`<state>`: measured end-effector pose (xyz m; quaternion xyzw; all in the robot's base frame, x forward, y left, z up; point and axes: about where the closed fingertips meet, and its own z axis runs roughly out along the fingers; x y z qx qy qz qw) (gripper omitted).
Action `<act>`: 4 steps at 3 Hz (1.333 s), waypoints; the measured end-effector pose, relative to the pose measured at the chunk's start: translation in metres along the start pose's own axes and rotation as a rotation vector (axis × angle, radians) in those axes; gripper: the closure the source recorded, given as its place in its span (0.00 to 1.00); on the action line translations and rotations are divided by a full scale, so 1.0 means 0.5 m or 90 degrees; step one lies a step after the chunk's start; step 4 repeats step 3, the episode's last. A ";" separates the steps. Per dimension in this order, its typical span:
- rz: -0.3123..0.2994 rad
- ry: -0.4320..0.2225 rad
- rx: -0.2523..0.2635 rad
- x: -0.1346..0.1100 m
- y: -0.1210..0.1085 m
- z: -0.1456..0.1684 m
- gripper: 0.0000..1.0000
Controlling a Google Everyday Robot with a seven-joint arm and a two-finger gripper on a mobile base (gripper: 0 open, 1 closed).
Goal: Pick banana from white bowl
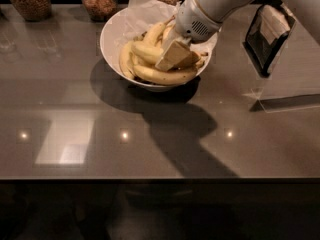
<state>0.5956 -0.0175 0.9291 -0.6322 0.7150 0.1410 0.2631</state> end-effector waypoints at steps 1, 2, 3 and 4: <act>0.012 0.014 -0.005 0.002 -0.001 -0.016 0.85; 0.015 0.012 0.004 -0.002 -0.001 -0.065 1.00; -0.005 -0.015 0.021 -0.007 0.025 -0.122 1.00; -0.005 -0.015 0.021 -0.007 0.025 -0.122 1.00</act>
Offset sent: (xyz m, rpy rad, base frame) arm -0.0115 -0.0334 0.0556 -0.0099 -0.0049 -0.0442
